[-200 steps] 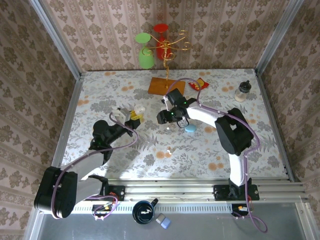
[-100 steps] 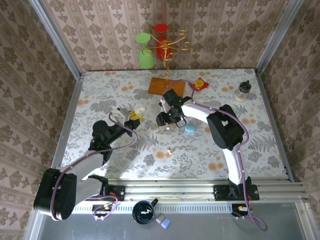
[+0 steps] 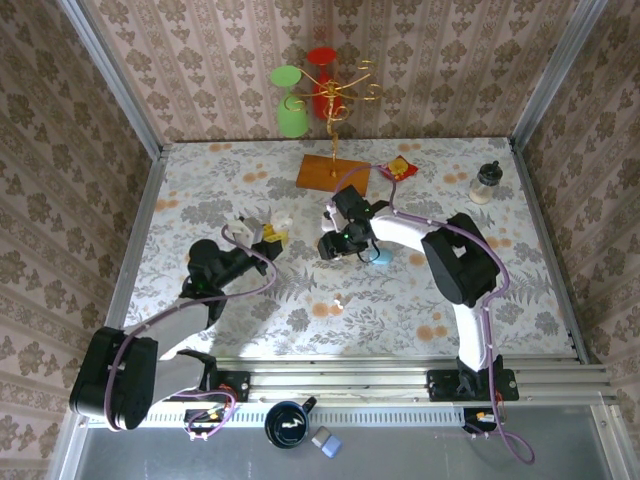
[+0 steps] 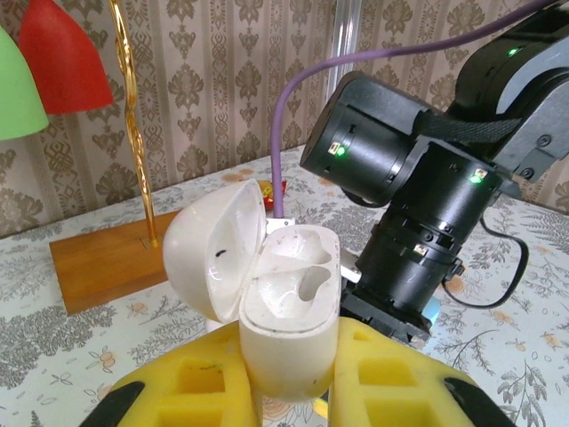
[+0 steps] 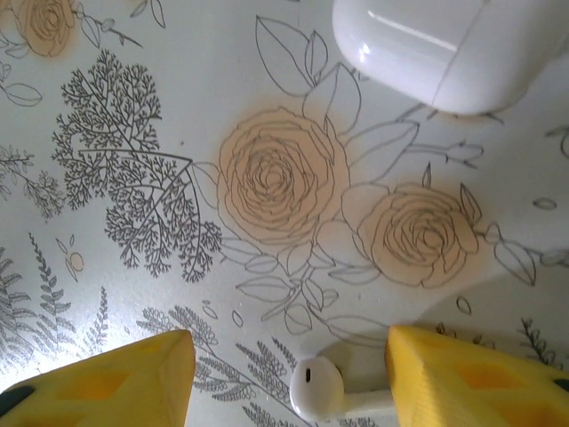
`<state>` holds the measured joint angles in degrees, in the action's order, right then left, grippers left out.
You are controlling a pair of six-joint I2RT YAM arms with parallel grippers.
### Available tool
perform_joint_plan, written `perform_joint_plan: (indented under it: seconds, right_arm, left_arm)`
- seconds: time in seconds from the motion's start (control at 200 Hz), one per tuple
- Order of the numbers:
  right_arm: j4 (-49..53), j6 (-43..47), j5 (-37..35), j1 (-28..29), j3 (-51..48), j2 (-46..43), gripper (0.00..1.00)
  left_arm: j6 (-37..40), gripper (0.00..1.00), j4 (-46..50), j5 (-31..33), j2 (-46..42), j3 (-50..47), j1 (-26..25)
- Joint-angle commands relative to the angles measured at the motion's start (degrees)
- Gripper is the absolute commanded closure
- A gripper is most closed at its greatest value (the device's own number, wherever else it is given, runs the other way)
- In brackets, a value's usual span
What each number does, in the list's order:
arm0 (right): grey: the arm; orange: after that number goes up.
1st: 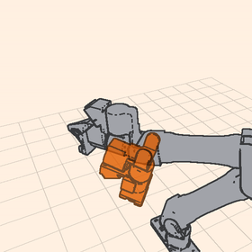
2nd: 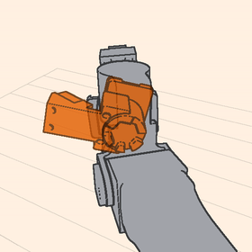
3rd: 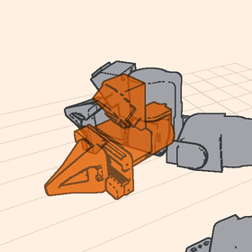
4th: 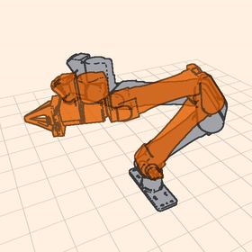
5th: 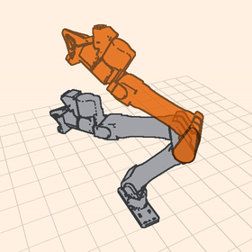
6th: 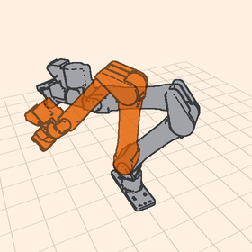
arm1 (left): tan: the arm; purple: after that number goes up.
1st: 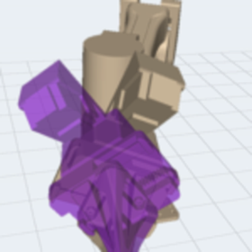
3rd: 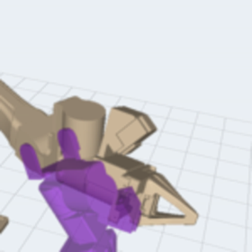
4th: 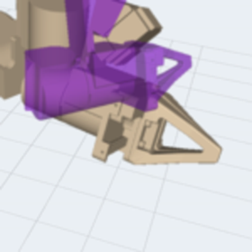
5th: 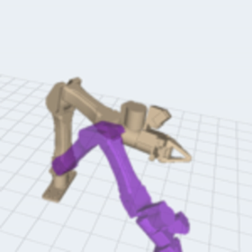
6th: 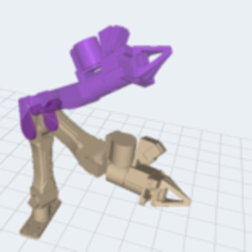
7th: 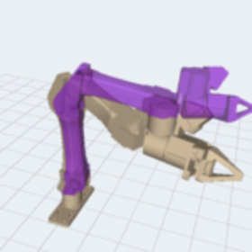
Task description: Insert wireless bluetooth earbuds into charging case
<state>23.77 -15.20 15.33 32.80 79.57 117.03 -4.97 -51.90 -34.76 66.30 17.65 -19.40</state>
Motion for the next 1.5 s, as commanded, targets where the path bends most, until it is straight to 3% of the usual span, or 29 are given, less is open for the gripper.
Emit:
perform_joint_plan:
  seconds: [0.0, 0.235, 0.32, 0.435, 0.675, 0.83, 1.16, 1.495]
  right_arm:
    - [2.09, -1.57, -0.87, 0.68, -2.54, -2.73, 0.40]
    - [4.81, -0.67, -3.99, 1.51, -2.15, -4.77, 0.40]
    - [8.38, 2.03, -8.86, 2.63, -0.02, -4.81, 0.39]
    - [13.40, 5.03, -16.46, 4.97, 3.53, -4.06, 0.39]
    - [24.87, 12.52, -32.62, 11.85, 14.23, 1.77, 0.41]
    - [31.97, 15.51, -39.09, 14.29, 22.34, 7.17, 0.46]
    - [40.84, 17.52, -39.94, 15.01, 33.06, 16.03, 0.56]
    - [44.63, 18.01, -41.35, 14.68, 37.81, 21.30, 0.60]
  left_arm:
    - [-1.26, 0.98, -1.62, -1.71, 0.66, 1.29, 0.51]
    - [-1.76, 0.99, -0.47, 0.06, 0.55, 1.59, 0.71]
    - [-2.06, 0.99, 5.79, 3.70, -0.01, 2.61, 2.13]
    - [-3.69, 1.00, 3.82, 8.03, -1.08, 0.12, 4.30]
    - [-7.67, 1.00, 6.20, 11.51, -6.10, -3.08, 10.18]
    - [-7.99, 1.00, 7.76, 11.82, -9.34, -4.11, 12.26]
    - [-6.89, 1.00, 8.61, 10.80, -11.82, -5.00, 12.98]
    - [-6.78, 1.00, 7.96, 9.98, -11.22, -4.91, 12.98]
